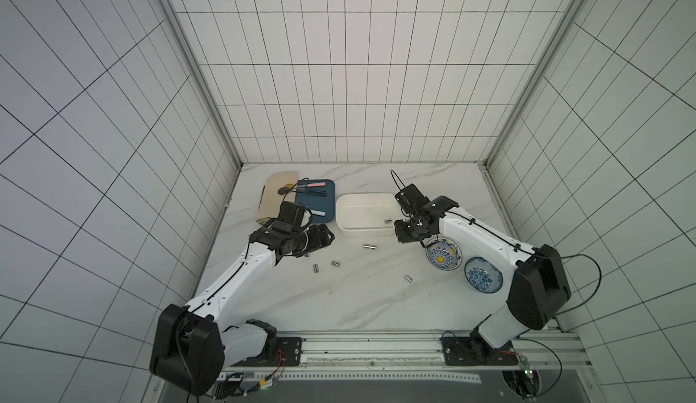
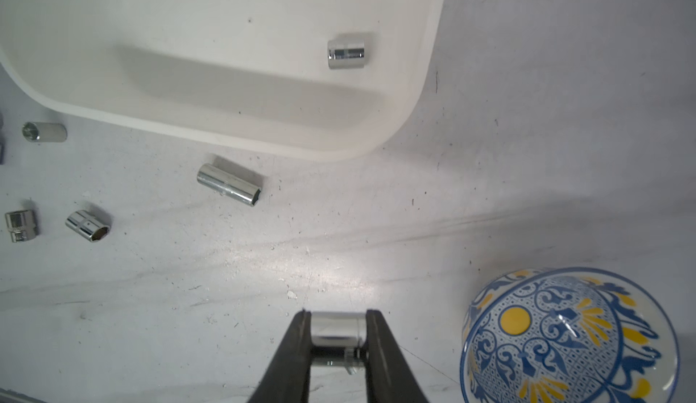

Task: Put the socket on the desktop into the storage box
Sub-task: Place the socket head in the storage box.

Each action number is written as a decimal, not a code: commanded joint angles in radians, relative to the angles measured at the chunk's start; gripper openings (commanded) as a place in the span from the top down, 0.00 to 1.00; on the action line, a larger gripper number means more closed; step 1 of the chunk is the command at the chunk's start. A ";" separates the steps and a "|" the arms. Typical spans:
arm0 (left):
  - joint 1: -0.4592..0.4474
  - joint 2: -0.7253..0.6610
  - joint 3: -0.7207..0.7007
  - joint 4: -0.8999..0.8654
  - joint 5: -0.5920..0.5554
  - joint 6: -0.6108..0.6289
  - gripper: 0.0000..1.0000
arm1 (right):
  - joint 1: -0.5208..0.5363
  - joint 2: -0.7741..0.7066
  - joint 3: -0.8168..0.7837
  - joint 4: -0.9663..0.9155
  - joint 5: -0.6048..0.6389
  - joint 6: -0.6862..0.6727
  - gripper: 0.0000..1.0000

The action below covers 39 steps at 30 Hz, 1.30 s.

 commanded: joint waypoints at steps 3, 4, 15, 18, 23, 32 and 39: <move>0.020 -0.022 -0.018 -0.016 0.021 0.015 0.16 | -0.024 0.084 0.139 -0.055 0.013 -0.037 0.74; 0.022 -0.024 -0.021 -0.013 0.022 0.012 0.16 | -0.027 0.102 0.163 -0.057 0.013 -0.041 0.74; 0.039 -0.049 -0.035 0.004 0.028 -0.024 0.16 | -0.065 0.305 0.387 -0.074 -0.011 -0.051 0.74; 0.044 -0.062 -0.034 0.009 0.030 -0.028 0.16 | -0.080 0.354 0.428 -0.074 -0.012 -0.051 0.74; 0.052 -0.073 -0.042 0.023 0.046 -0.036 0.15 | -0.094 0.422 0.485 -0.080 -0.020 -0.055 0.74; 0.053 -0.054 -0.030 0.033 0.064 -0.042 0.15 | -0.121 0.553 0.584 -0.088 -0.035 -0.061 0.74; 0.053 -0.052 -0.040 0.033 0.073 -0.046 0.15 | -0.131 0.648 0.674 -0.109 -0.043 -0.067 0.74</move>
